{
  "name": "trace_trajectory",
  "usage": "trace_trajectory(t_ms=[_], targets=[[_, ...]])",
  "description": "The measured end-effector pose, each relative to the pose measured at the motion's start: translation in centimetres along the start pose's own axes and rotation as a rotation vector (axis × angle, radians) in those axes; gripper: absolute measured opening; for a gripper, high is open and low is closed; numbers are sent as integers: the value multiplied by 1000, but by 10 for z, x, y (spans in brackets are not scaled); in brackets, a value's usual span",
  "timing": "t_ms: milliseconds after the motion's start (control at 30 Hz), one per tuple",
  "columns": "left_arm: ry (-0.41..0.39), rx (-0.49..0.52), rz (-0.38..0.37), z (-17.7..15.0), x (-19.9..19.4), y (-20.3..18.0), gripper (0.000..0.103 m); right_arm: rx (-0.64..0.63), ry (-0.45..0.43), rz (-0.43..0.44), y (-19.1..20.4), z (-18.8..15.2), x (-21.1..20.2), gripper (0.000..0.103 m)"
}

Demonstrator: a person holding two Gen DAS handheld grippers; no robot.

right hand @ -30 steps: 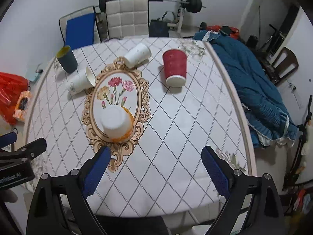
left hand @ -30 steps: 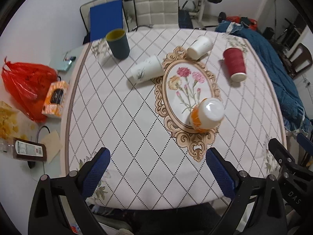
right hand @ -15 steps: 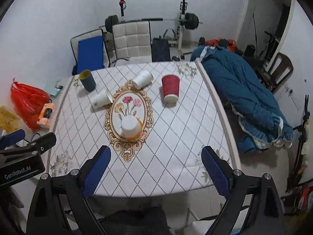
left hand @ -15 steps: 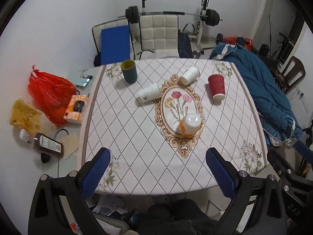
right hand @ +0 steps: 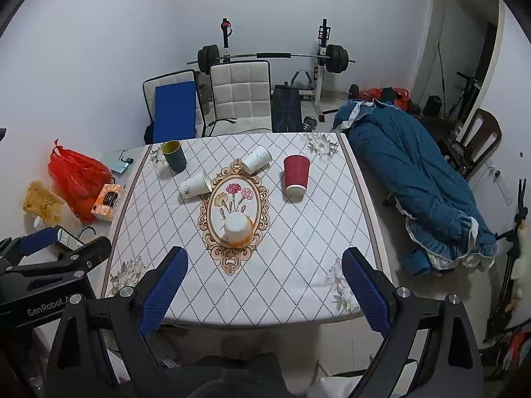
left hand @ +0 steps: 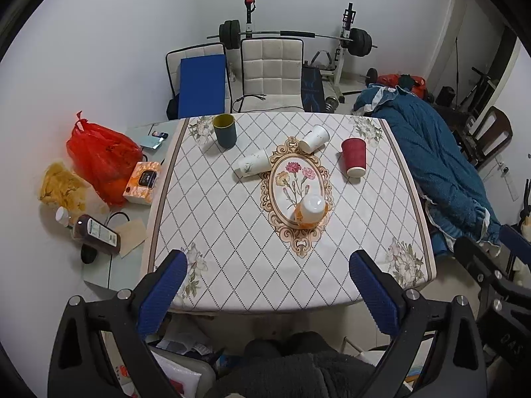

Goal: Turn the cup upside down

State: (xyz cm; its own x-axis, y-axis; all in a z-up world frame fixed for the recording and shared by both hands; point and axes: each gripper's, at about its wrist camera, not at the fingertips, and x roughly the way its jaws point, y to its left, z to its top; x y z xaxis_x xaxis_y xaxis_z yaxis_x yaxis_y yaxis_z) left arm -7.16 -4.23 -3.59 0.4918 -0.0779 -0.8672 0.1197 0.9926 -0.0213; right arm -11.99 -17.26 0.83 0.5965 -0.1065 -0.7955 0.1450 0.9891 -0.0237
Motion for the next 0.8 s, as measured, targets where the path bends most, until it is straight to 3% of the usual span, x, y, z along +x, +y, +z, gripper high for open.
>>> trace_trajectory(t_ms=[800], targets=[[9,-48,29,-15,-14,-2,100,-12,12,27,-5,5,-5,96]])
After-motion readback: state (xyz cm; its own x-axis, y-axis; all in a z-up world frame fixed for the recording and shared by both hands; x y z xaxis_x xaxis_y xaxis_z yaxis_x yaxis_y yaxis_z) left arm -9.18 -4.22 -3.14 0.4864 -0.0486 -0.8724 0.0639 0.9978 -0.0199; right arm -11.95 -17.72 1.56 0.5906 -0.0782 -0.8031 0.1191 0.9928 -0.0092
